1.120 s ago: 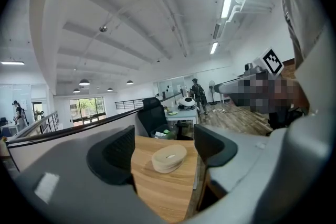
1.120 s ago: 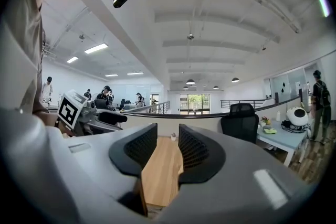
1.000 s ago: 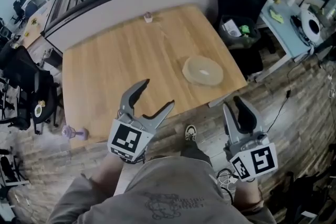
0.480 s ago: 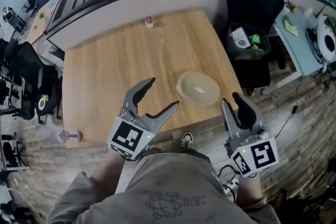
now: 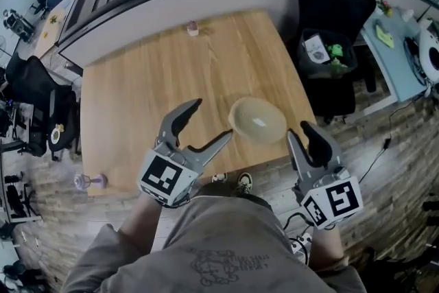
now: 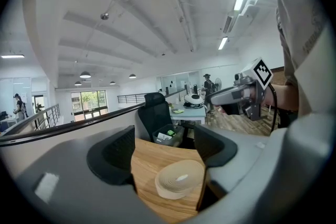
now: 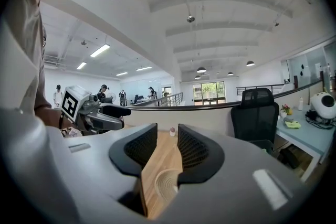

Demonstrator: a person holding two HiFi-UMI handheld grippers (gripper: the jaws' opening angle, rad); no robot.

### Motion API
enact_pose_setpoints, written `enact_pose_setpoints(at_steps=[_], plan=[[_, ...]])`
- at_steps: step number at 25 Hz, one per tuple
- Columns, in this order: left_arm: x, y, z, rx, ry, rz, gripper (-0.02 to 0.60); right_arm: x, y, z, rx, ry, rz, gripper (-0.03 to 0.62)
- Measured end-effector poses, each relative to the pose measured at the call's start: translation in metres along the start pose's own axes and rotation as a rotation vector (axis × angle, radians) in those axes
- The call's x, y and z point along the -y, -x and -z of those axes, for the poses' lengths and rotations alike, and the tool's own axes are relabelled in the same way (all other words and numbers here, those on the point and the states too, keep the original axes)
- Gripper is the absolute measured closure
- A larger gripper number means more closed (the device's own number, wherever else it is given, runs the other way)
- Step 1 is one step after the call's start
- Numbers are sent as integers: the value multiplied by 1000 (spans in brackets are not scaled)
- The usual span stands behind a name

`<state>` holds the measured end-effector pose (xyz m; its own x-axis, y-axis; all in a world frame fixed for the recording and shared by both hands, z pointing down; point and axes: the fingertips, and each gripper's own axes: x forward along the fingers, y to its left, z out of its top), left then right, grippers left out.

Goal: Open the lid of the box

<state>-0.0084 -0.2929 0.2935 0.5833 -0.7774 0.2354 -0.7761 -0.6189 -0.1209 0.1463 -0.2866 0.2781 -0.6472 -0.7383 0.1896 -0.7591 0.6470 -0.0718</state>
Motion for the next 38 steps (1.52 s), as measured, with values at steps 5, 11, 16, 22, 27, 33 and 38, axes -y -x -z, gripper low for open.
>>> enact_pose_setpoints(at_steps=[5, 11, 16, 22, 27, 33, 38], plan=[[-9, -8, 11, -17, 4, 56, 229, 3, -10, 8, -21, -43, 25, 479], [-25, -16, 31, -6, -109, 108, 229, -4, -30, 23, -65, -60, 51, 479], [-31, -37, 66, -27, -135, 167, 227, -8, -51, 45, -108, -81, 51, 479], [-33, -66, 113, -10, -129, 237, 225, -9, -85, 82, -179, -84, 44, 479], [-31, -90, 162, -39, -183, 297, 225, -7, -112, 113, -231, -100, 23, 479], [-27, -109, 223, -70, -191, 374, 224, -10, -141, 152, -268, -114, 2, 479], [-18, -123, 274, -112, -230, 463, 222, -12, -159, 192, -326, -115, -18, 479]])
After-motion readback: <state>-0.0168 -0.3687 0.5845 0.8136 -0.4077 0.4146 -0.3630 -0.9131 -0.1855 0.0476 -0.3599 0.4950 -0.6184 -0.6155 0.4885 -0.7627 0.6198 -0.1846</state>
